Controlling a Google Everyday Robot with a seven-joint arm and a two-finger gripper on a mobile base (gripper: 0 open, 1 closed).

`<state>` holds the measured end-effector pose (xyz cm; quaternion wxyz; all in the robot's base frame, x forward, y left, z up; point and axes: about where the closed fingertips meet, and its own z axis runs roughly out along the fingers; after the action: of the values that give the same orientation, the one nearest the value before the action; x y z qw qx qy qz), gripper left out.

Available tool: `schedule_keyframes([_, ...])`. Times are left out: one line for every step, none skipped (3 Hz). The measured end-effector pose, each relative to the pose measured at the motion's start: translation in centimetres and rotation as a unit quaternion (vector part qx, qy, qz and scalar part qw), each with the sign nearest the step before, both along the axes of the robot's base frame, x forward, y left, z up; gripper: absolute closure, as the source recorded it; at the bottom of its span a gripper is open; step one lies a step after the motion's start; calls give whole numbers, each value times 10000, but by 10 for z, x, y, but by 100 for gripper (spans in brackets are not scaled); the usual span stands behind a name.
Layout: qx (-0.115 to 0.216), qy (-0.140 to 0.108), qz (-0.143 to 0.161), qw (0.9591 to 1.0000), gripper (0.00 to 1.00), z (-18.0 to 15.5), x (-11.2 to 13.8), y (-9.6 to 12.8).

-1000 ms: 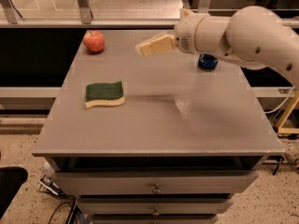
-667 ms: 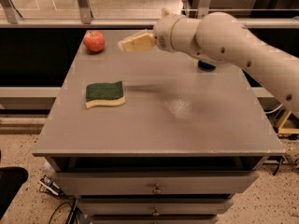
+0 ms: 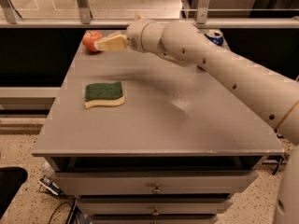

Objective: Pick apple

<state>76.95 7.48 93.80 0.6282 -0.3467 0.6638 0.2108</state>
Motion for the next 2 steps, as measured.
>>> schedule_keyframes([114,178,194,9996,0,-17,14,31])
schedule_keyframes([41,376,251,9990,0,-36,27,55])
